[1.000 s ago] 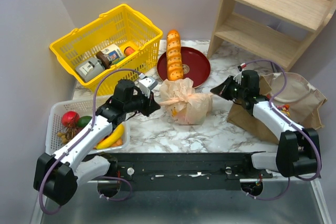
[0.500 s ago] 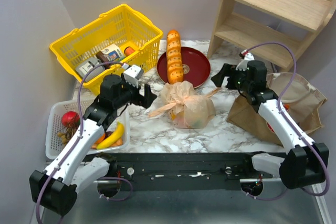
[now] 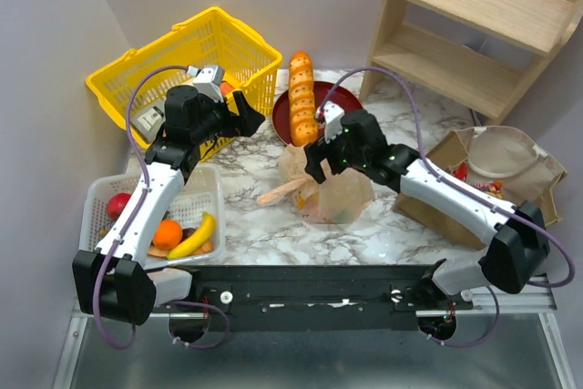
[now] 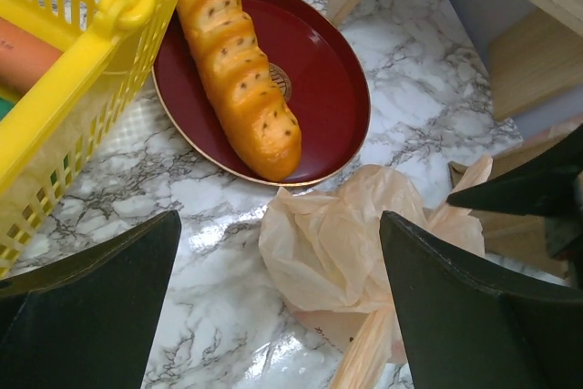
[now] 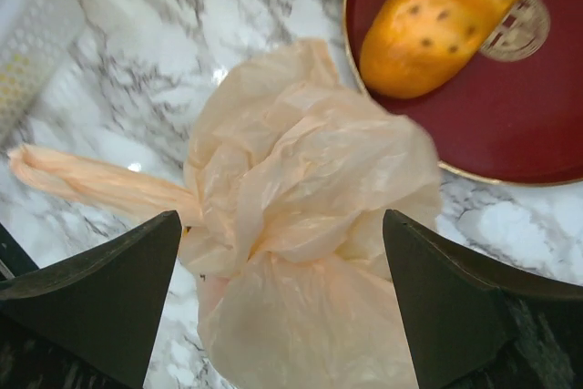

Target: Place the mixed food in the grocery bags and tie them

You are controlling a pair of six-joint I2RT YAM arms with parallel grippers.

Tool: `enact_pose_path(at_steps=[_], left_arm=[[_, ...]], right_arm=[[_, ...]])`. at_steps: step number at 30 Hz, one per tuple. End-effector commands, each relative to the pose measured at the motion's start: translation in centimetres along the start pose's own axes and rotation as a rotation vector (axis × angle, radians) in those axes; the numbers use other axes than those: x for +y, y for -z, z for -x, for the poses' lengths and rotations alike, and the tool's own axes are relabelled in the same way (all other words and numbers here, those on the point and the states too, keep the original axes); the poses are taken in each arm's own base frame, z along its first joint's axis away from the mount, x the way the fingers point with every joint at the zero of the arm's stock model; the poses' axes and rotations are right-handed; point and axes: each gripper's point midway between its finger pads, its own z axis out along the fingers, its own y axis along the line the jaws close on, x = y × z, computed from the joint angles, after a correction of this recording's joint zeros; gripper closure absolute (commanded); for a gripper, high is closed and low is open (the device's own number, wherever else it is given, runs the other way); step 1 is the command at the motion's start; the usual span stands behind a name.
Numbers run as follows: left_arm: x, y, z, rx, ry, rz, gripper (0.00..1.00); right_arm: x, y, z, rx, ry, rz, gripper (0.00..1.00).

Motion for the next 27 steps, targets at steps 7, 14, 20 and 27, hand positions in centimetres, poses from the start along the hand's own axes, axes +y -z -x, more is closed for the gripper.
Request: enact_pose_path(at_steps=[7,14,20,27], left_arm=[[1.2,1.0,-0.6,0.007,-0.084,0.055,0.01],[1.8,1.1,-1.0,0.009,-0.091,0.083,0.01],[2.7,1.2,-0.9,-0.001,-0.106,0.129,0.01],[3.0,1.6,-0.8,-0.015,-0.139,0.144,0.01]], right_arm=[[0.0,-3.7,-7.0,0.269,0.128,-0.167,0.0],[0.2,-4.7,-9.4,0.347,0.058,-0.198,0.25],[1.4,-1.5,-1.2,0.149,0.03,-0.152,0.99],[-5.0,12.2,11.6,-0.169,0.155,-0.523,0.99]])
